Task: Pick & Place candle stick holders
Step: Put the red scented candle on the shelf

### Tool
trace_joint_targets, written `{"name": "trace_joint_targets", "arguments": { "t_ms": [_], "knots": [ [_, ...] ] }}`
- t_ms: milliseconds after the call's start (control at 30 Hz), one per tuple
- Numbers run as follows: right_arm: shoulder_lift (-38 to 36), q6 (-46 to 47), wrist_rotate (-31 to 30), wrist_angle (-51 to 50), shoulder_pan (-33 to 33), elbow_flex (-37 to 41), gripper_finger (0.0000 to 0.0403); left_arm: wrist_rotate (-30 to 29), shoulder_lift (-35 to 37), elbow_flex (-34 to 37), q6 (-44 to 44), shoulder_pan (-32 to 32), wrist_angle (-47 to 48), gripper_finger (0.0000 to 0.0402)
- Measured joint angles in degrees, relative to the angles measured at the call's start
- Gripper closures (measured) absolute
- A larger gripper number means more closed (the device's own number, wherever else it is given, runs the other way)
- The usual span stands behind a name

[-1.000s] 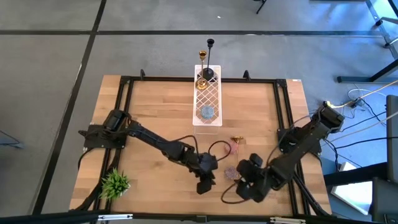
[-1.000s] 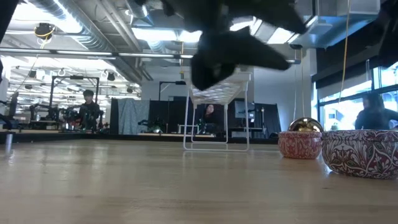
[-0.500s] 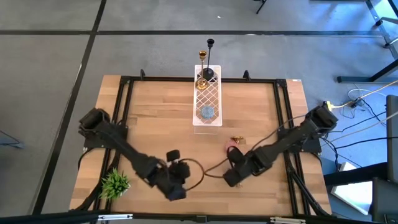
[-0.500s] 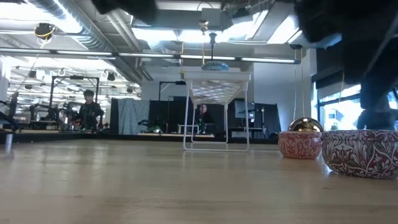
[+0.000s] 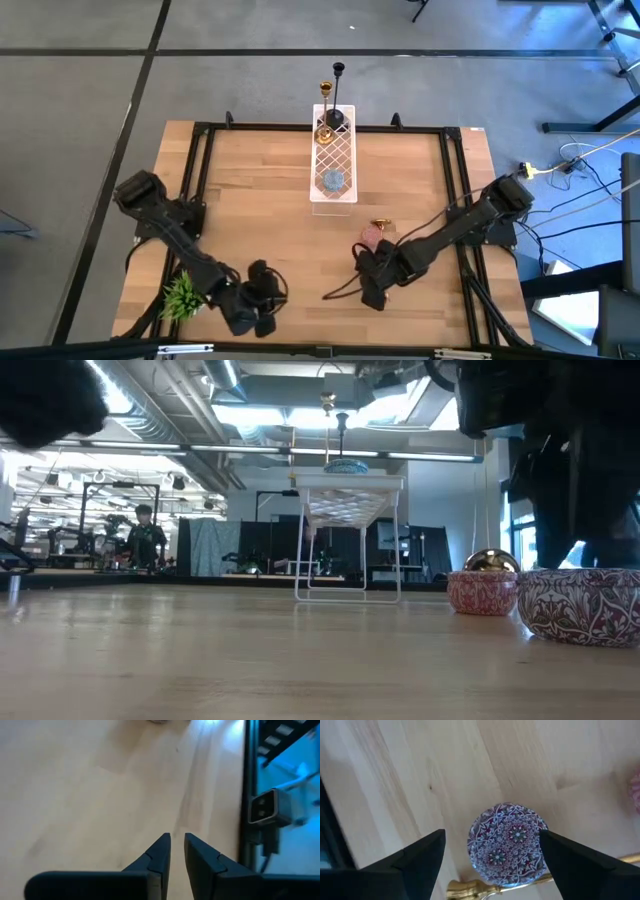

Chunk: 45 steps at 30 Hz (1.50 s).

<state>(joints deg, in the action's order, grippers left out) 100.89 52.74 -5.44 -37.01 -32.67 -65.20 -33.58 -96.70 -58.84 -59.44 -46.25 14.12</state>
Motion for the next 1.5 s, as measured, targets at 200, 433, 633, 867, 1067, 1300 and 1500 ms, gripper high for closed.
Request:
{"name": "trace_joint_targets", "arguments": {
  "t_ms": [200,433,633,867,1067,1300,1500],
  "knots": [
    [2.5,0.6,-0.1,-0.4,-0.8,0.1,0.0075,-1.1,0.1,3.6,-4.4,-2.4,-6.7,0.0353],
    [5.7,1.5,2.4,0.7,-0.8,-0.1,0.0075,-2.6,0.6,3.6,-3.9,-2.8,-6.2,0.0355],
    [6.5,2.4,3.0,1.0,-0.8,0.0,0.0075,-2.9,0.6,3.6,-3.9,-2.8,-6.3,0.0355],
    [6.5,2.5,4.6,1.0,-0.8,-0.6,0.0075,-3.5,0.6,3.6,-3.7,-2.8,-6.4,0.0357],
    [6.5,2.1,3.9,1.1,0.3,-4.3,0.0075,-3.7,0.6,3.6,-3.7,-2.8,-6.6,0.0357],
    [6.4,1.9,1.6,-0.2,2.4,-7.7,0.0075,-3.7,0.6,3.6,-3.7,-2.8,-6.6,0.0357],
    [6.4,0.9,0.9,-1.0,3.2,-8.6,0.0075,-3.7,0.6,3.6,-3.9,-2.8,-6.7,0.0357]
  ]
}}
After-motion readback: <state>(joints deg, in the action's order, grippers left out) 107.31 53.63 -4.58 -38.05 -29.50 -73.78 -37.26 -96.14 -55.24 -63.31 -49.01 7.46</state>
